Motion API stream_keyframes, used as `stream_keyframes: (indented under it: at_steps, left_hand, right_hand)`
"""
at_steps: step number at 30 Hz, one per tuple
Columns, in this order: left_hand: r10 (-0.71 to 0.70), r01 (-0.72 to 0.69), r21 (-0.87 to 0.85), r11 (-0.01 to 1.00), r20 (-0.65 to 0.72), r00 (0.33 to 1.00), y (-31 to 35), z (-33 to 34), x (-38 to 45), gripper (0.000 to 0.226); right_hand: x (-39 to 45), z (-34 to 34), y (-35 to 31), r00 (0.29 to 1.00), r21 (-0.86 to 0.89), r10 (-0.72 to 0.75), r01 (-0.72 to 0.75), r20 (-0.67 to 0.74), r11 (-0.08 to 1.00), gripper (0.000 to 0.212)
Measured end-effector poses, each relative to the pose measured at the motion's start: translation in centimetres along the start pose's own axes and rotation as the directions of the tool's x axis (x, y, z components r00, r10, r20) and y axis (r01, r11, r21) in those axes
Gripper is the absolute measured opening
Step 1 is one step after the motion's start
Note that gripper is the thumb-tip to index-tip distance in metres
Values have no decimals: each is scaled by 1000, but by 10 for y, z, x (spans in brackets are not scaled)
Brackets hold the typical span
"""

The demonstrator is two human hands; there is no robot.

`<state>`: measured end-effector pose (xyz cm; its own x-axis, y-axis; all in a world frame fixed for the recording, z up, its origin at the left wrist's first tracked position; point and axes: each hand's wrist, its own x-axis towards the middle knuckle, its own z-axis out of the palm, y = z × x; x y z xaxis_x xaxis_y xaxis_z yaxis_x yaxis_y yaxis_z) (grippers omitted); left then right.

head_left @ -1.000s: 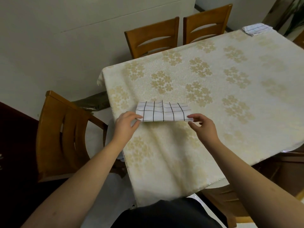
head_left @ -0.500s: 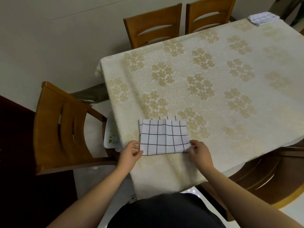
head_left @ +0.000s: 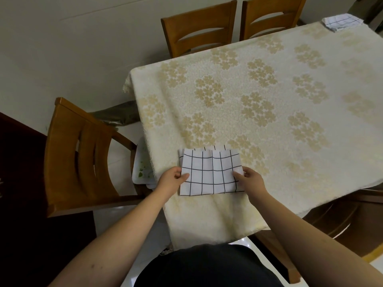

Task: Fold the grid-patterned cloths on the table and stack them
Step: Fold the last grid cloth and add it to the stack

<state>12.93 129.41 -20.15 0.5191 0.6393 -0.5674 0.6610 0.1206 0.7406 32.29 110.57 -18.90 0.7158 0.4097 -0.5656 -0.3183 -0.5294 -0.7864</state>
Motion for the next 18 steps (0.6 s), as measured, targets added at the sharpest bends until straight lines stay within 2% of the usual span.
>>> stream_keyframes:
  at_steps: [3,5,8,12,15,17,18]
  left_hand:
    - [67,-68,58,996,7,998,-2,-2,3,17]
    - [129,-133,75,988,59,990,-6,-2,6,14]
    - [175,-194,134,972,139,975,-9,0,11,23]
    - [146,-151,126,980,49,988,4,0,15,28]
    - [109,-109,69,992,2,994,12,0,22,25]
    - [83,-82,72,994,-16,996,14,1,26,23]
    - [77,-74,82,994,-28,997,14,2,27,20]
  right_hand:
    - [0,-5,3,997,25,8,-9,70,1000,21]
    - [0,-9,6,996,51,11,-16,88,999,16]
    - [0,-16,8,992,105,16,-29,127,994,22]
    - [3,-23,7,964,140,14,-53,266,989,31]
    - [4,-22,2,945,71,-2,-23,327,997,21]
    - [4,-21,-2,942,24,-28,21,334,999,5]
    - [3,-19,-6,945,14,-38,36,326,999,9]
